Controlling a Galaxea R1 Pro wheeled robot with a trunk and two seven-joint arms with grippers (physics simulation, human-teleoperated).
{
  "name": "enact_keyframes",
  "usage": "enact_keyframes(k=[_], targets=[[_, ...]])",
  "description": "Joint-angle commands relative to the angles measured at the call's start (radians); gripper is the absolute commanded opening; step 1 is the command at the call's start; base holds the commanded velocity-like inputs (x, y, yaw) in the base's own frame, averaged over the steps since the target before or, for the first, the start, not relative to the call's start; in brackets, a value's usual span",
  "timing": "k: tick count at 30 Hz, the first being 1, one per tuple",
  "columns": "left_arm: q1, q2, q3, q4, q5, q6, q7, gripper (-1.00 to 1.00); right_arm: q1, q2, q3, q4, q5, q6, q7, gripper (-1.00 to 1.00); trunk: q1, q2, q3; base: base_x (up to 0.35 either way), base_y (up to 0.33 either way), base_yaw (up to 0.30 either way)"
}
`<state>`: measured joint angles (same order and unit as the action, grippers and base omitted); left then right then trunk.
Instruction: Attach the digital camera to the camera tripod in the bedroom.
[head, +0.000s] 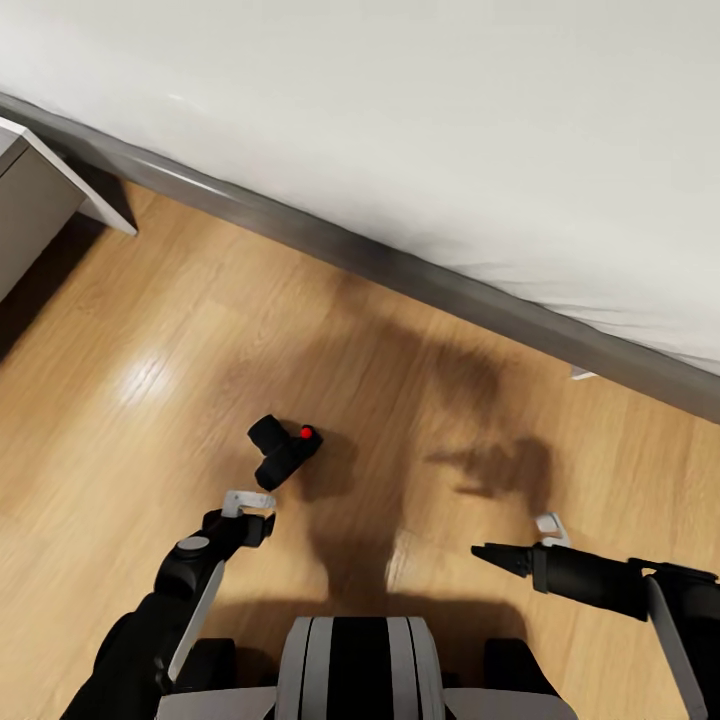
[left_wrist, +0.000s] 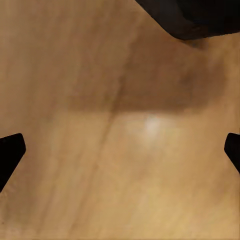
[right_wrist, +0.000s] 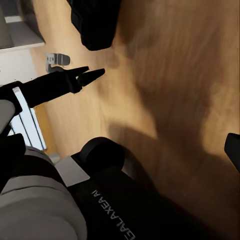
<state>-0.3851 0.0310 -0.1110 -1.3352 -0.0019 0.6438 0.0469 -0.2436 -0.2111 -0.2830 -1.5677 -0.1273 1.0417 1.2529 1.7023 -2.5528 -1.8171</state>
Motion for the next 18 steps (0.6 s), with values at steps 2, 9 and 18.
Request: enact_keyframes(k=[2, 9, 18], targets=[[-0.012, 0.006, -0.004, -0.013, -0.012, 0.015, -0.006, 1.00, 0.000, 0.002, 0.006, 0.000, 0.000, 0.005, -0.002, 1.00, 0.000, 0.000, 0.000, 0.000, 0.000, 0.000], [0.015, 0.017, -0.005, -0.050, -0.001, 0.023, 0.026, 1.00, 0.000, 0.002, 0.007, 0.000, 0.005, 0.003, -0.016, 1.00, 0.000, 0.000, 0.000, 0.000, 0.000, 0.000], [0.015, 0.039, -0.006, -0.055, -0.049, 0.024, 0.008, 1.00, 0.000, 0.001, 0.006, 0.000, 0.006, -0.001, -0.021, 1.00, 0.000, 0.000, 0.000, 0.000, 0.000, 0.000]])
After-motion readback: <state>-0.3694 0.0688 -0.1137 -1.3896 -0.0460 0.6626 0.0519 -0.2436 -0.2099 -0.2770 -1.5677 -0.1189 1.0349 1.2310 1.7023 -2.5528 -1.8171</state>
